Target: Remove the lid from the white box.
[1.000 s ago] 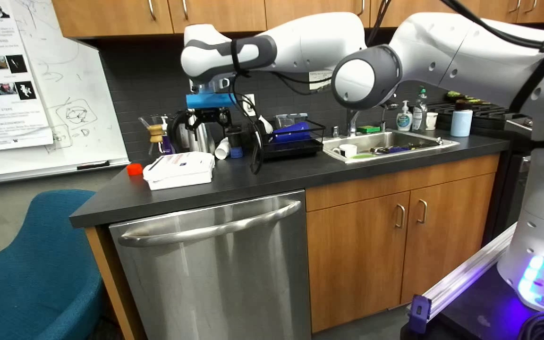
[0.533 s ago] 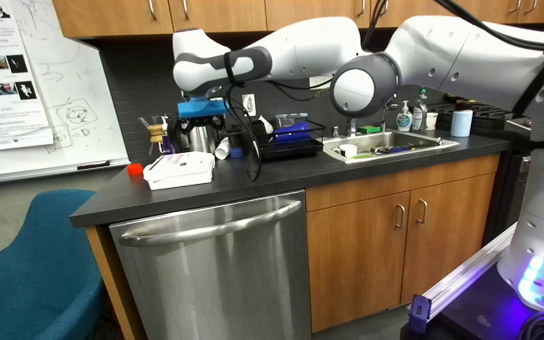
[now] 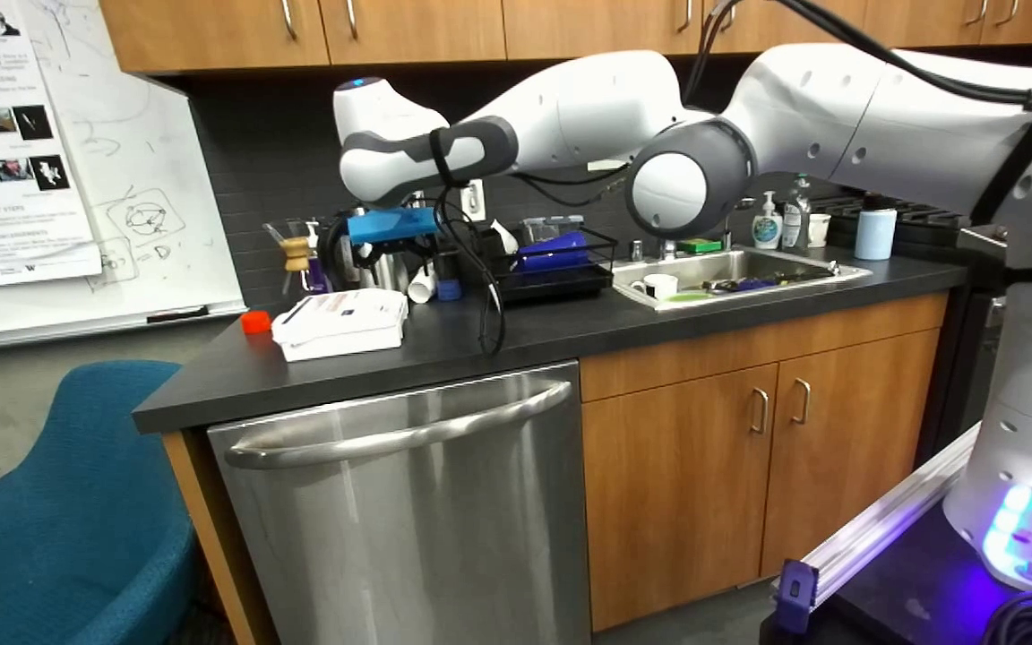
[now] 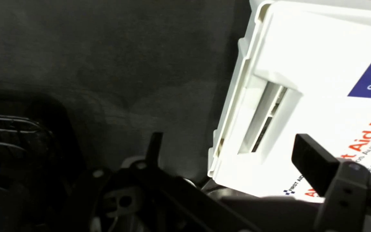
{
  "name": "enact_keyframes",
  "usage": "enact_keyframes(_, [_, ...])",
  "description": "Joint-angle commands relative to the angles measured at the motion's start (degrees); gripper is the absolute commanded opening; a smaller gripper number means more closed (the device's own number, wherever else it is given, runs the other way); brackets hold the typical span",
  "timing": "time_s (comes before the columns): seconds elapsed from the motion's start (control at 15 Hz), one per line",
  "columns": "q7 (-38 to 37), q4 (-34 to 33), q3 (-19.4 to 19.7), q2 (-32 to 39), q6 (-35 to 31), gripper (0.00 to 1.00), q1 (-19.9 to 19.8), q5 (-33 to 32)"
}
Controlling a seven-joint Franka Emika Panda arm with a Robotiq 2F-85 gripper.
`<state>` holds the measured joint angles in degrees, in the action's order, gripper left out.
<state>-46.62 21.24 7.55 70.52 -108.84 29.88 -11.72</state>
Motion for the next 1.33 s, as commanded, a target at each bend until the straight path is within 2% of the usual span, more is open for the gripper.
enact_keyframes(0.0, [-1.44, -0.88, 0.98, 1.01, -0.41, 1.0, -0.25, -0.7])
enact_keyframes(0.67, [-1.53, -0.82, 1.11, 2.8, -2.5, 1.0, -0.44, -0.89])
enact_keyframes(1.27, [-4.74, -0.8, 2.97, 3.7, -8.09, 1.0, -0.36, -2.43])
